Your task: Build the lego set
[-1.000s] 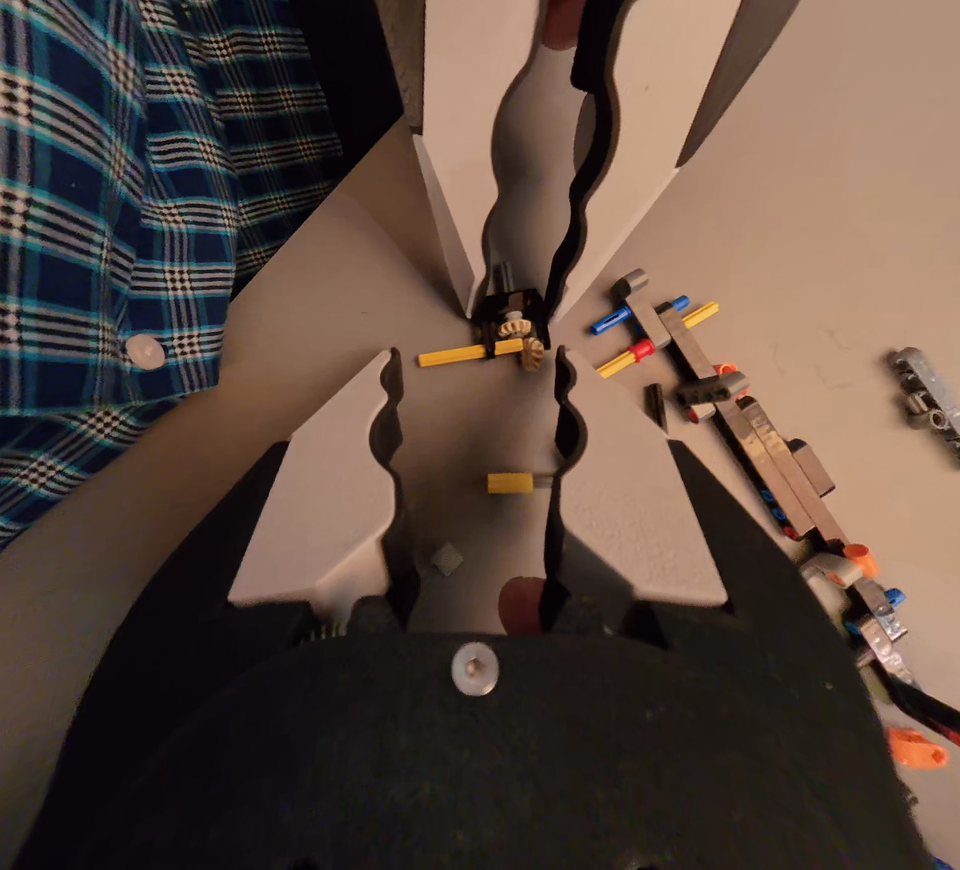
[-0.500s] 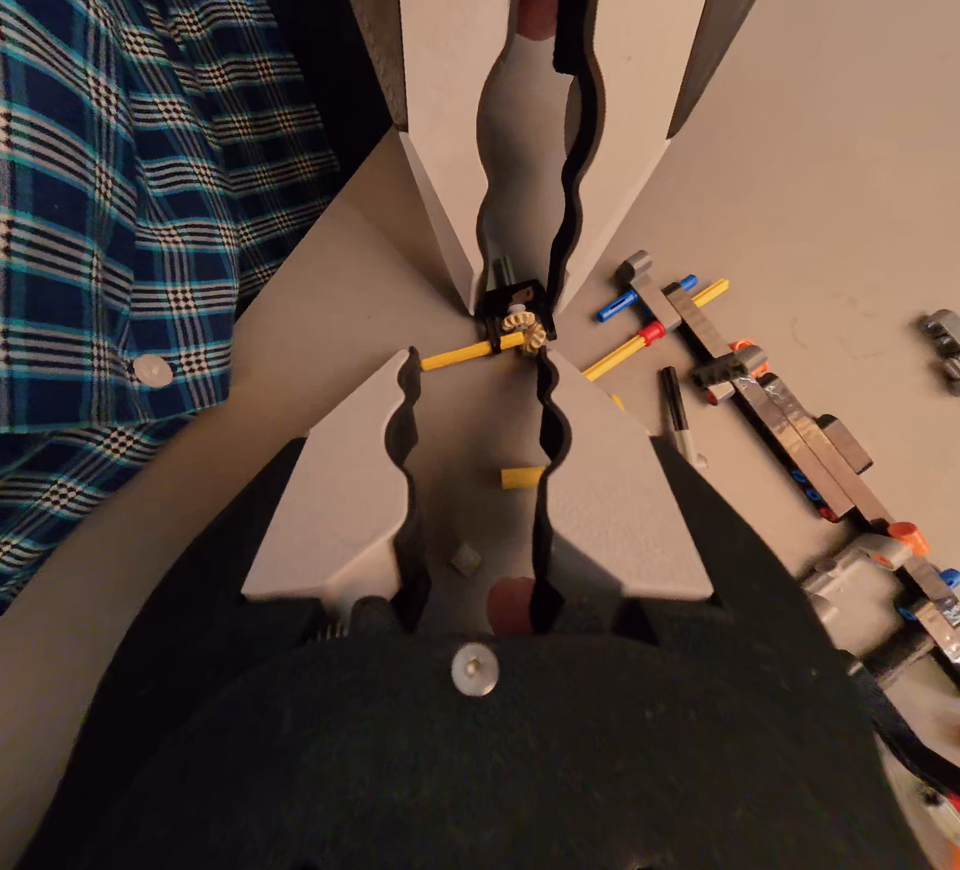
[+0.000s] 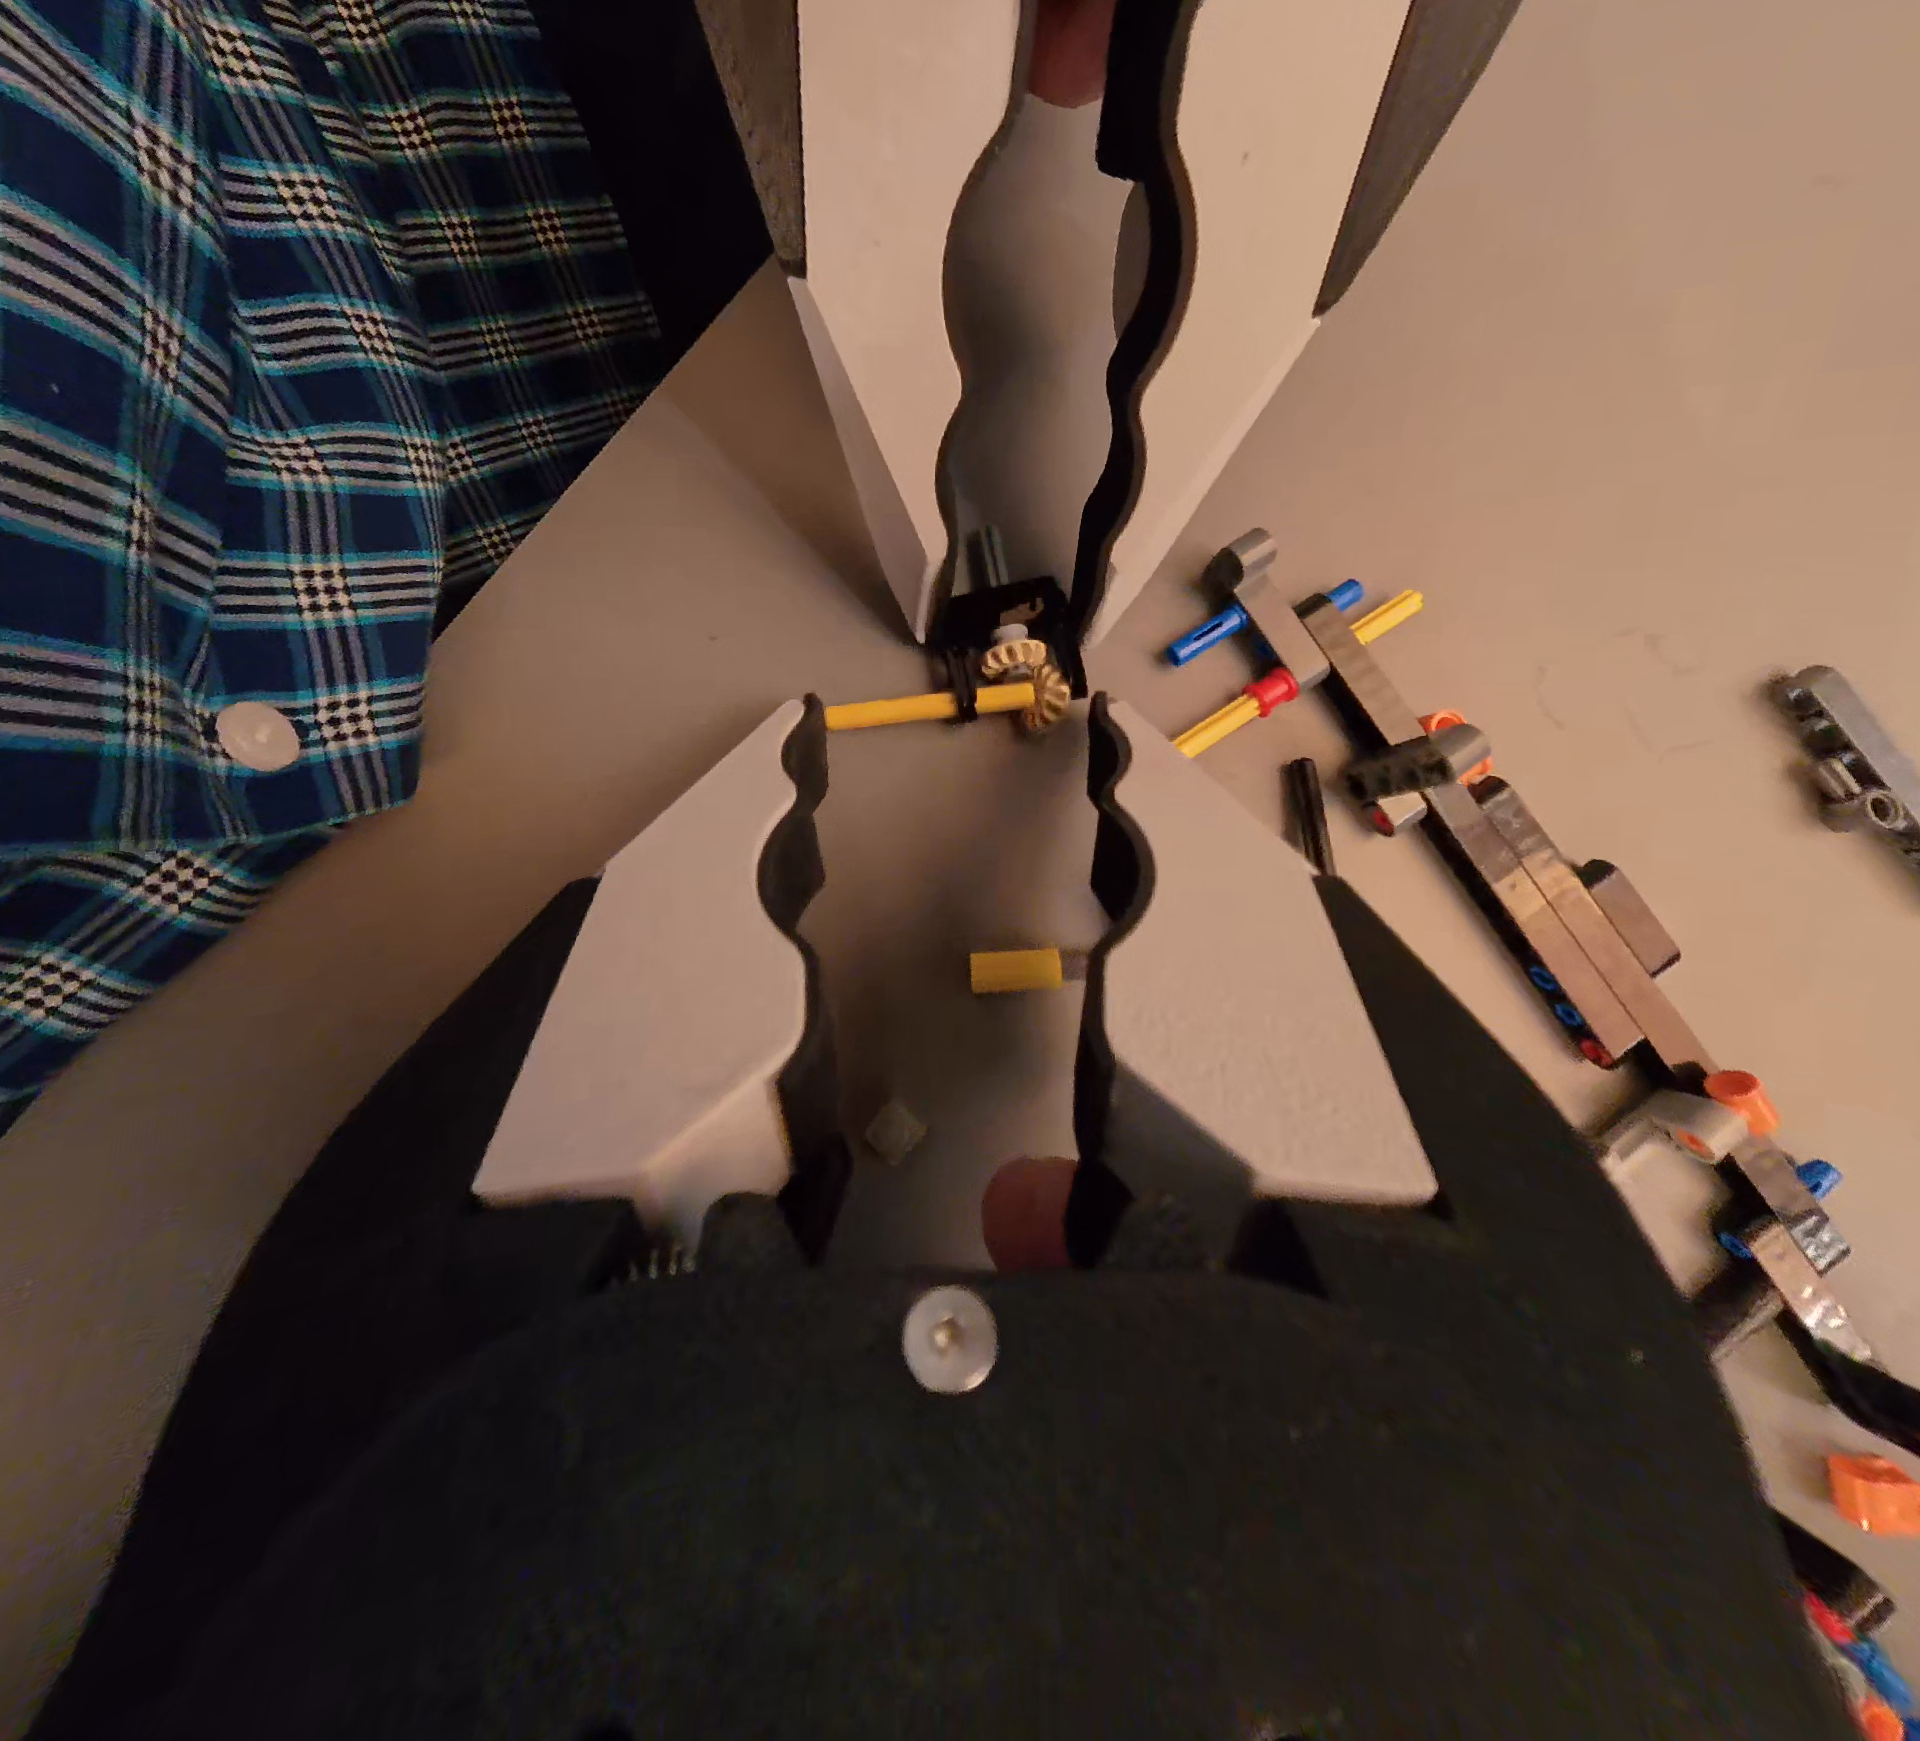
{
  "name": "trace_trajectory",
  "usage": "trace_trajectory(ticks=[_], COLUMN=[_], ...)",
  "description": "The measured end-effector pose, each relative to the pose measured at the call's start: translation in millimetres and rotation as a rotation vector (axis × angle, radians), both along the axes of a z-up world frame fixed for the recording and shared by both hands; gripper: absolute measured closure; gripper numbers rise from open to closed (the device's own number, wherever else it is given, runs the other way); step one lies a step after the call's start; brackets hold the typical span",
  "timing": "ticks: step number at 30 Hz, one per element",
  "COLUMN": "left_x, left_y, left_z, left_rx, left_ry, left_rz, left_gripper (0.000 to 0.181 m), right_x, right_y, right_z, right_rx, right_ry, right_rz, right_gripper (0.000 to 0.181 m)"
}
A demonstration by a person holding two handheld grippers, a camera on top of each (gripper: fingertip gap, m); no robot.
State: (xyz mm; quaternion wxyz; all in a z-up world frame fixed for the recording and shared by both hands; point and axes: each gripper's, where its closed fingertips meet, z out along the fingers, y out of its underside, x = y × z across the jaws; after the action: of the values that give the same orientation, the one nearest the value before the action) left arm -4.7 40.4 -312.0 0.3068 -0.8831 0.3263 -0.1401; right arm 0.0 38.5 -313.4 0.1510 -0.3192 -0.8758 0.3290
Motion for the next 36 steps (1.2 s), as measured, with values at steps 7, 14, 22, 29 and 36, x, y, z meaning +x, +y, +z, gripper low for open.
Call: trace_trajectory(ticks=[7,14,22,29,36], left_x=[-2.3,-2.7,-3.5,-3.8,-4.4], left_y=[2.0,2.3,3.1,3.8,3.7], left_z=[-0.8,-1.2,-1.8,-2.6,-2.8], left_rx=[0.001,0.002,0.008,0.007,0.006], left_ry=[-0.002,-0.002,0.006,0.014,0.012], left_rz=[0.001,0.008,0.015,0.016,0.017], left_gripper=[0.158,0.158,0.158,0.158,0.158], right_x=[-2.0,-3.1,-3.4,-1.9,-3.6], right_y=[-0.9,-3.3,0.6,1.0,-1.1], right_z=[0.2,0.1,1.0,-2.4,-2.6], right_rx=[-0.003,0.0,0.018,-0.039,-0.044], right_ry=[0.018,0.018,0.023,-0.036,-0.021], right_rz=[0.007,-0.023,-0.105,-0.156,-0.164], right_gripper=[0.133,0.133,0.13,0.141,0.143])
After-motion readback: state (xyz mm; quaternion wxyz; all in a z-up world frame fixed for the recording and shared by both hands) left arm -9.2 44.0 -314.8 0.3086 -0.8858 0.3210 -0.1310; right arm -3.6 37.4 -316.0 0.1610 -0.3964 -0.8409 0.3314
